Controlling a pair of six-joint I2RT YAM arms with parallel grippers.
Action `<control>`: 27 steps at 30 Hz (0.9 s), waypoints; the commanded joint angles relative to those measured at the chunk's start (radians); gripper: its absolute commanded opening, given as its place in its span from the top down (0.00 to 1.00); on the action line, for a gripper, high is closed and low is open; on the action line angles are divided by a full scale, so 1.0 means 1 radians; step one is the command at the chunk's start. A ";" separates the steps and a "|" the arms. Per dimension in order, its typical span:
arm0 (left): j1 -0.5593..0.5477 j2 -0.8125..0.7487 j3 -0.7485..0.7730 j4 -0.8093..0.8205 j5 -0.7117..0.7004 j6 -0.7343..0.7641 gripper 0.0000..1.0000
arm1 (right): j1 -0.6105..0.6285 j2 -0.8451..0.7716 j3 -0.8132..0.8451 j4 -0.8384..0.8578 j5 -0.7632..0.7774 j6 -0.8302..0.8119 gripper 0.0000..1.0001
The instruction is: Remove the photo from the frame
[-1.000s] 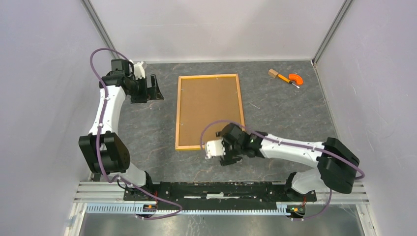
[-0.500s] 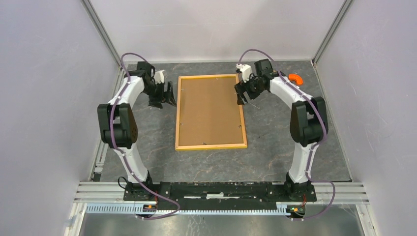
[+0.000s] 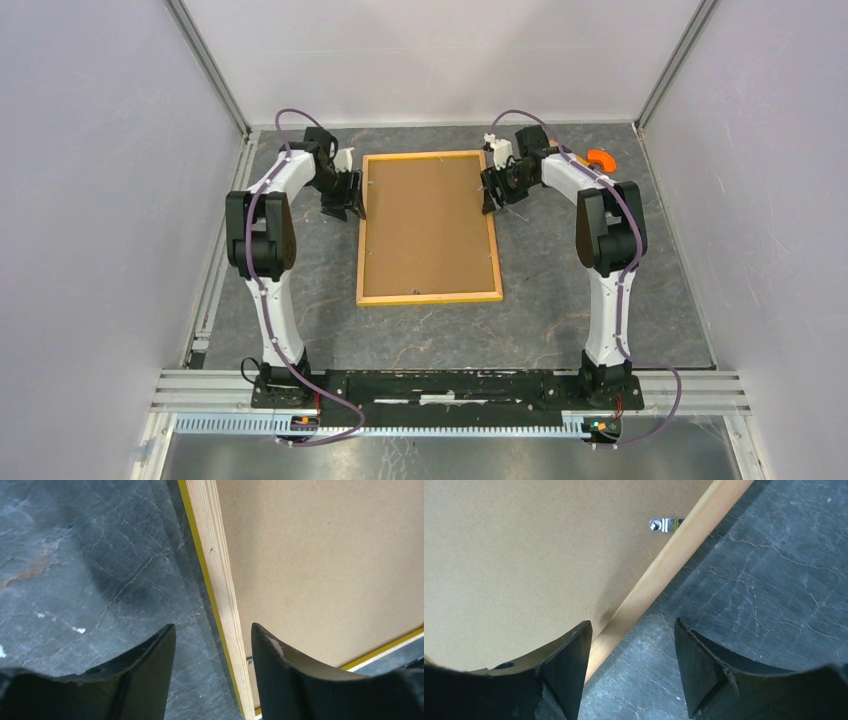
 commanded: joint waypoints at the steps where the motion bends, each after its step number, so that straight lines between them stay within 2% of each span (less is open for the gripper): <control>1: -0.026 0.039 0.042 0.021 -0.027 0.068 0.39 | -0.001 0.026 0.010 0.019 -0.054 0.024 0.34; 9: -0.091 0.061 0.032 0.025 -0.024 0.075 0.58 | -0.001 -0.043 -0.207 0.083 -0.091 0.052 0.50; 17: -0.121 -0.013 -0.097 0.030 -0.021 0.077 0.80 | -0.002 -0.231 -0.525 0.141 -0.107 0.054 0.67; 21: -0.122 -0.085 -0.217 0.052 0.005 0.064 0.83 | -0.002 -0.308 -0.651 0.145 -0.108 0.044 0.67; 27: -0.139 -0.176 -0.347 0.073 0.038 0.037 0.84 | -0.014 -0.364 -0.719 0.143 -0.067 0.015 0.67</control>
